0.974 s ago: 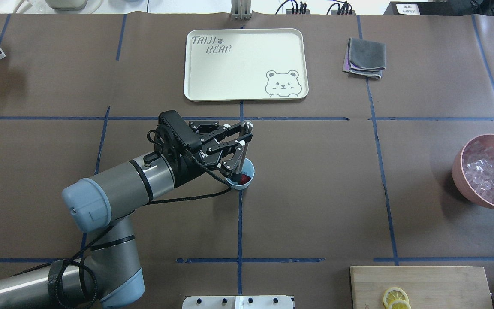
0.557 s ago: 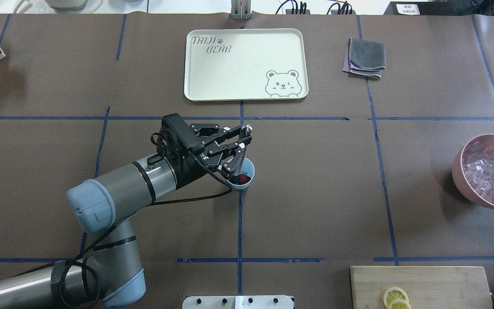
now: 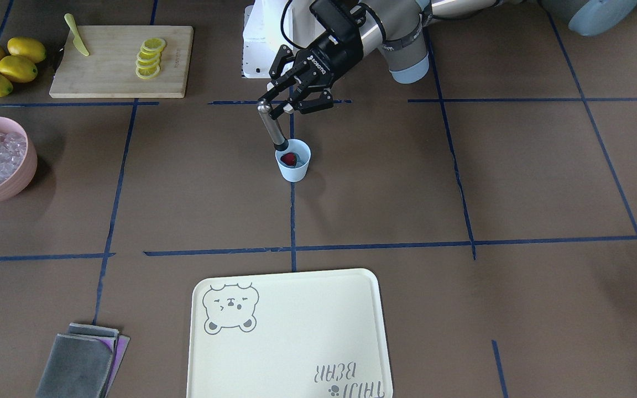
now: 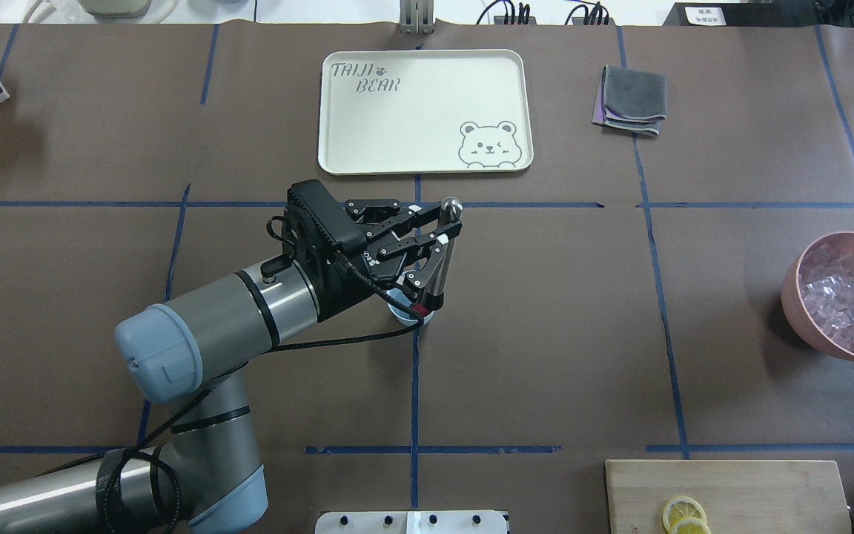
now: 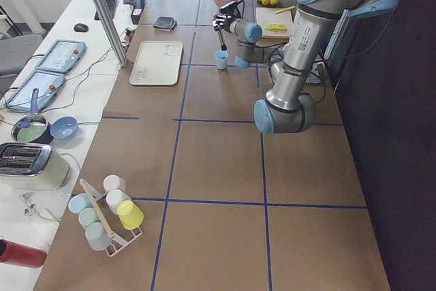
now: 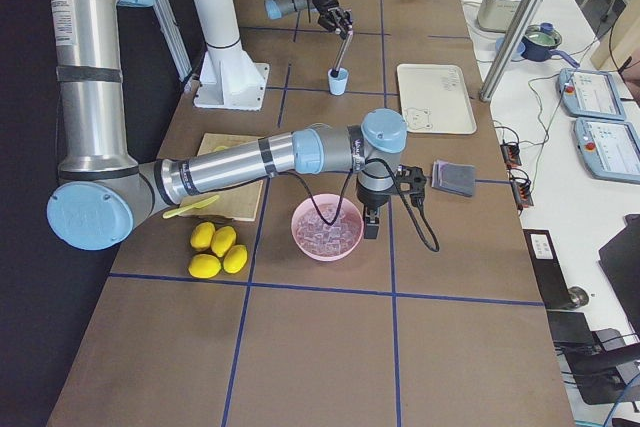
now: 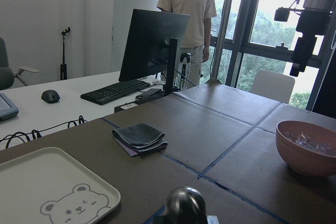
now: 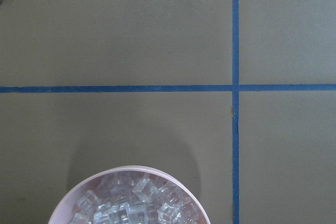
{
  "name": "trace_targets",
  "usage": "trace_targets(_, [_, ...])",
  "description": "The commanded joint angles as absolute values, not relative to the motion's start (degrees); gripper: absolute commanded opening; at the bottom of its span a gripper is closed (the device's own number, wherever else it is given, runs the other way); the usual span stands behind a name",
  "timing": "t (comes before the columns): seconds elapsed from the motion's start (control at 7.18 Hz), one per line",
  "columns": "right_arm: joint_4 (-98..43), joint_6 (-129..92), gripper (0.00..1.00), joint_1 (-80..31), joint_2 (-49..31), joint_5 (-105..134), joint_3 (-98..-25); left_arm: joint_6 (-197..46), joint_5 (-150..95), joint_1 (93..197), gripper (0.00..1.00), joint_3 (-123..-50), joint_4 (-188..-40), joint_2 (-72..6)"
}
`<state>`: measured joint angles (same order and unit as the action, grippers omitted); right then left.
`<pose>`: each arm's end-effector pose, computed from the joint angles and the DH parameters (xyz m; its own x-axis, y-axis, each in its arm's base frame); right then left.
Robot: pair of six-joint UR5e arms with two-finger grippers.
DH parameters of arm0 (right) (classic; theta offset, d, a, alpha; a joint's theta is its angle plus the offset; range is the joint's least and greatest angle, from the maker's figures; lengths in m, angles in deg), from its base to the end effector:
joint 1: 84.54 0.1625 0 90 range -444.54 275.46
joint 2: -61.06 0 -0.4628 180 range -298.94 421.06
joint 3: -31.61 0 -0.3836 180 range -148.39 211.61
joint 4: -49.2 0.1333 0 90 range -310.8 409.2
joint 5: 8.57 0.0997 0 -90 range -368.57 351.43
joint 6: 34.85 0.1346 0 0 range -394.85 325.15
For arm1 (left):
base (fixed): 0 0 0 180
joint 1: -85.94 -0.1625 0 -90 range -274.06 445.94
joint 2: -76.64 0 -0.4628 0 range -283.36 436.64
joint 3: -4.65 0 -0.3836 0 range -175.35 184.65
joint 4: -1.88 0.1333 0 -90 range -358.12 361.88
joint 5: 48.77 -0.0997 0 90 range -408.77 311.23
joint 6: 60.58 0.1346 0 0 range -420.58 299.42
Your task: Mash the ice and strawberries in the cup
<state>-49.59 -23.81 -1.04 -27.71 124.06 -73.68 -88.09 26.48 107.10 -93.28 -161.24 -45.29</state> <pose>-0.0136 -0.4914 0.6008 0.7288 0.0180 0.6844 -0.0279 0.9996 0.0035 0.5178 -0.3801 0.1668 0.3353 0.7899 -0.5134 0.5851 0.2525 0.7706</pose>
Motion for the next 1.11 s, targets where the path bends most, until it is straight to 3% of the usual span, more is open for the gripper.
trace_targets(0.0, [-49.59, -23.86, 1.0, -1.05, -27.7, 124.05, -73.68, -88.26, 26.81, 111.22, 0.0, -97.02, -156.45, -45.44])
trace_targets(0.28, [-49.59, -23.77, 1.0, -1.05, -27.79, 124.05, -73.68, -88.26, 29.09, 116.68, 0.0, -105.09, -135.33, -45.01])
trace_targets(0.56, [-49.59, -23.86, 1.0, -1.05, -27.7, 124.05, -72.98, -88.88, 31.55, 119.67, 0.0, -105.83, -127.28, -41.16])
trace_targets(0.97, [-49.51, -23.86, 1.0, -1.05, -27.7, 124.05, -72.89, -88.26, 52.77, 135.38, 0.0, -104.6, -106.8, -37.48])
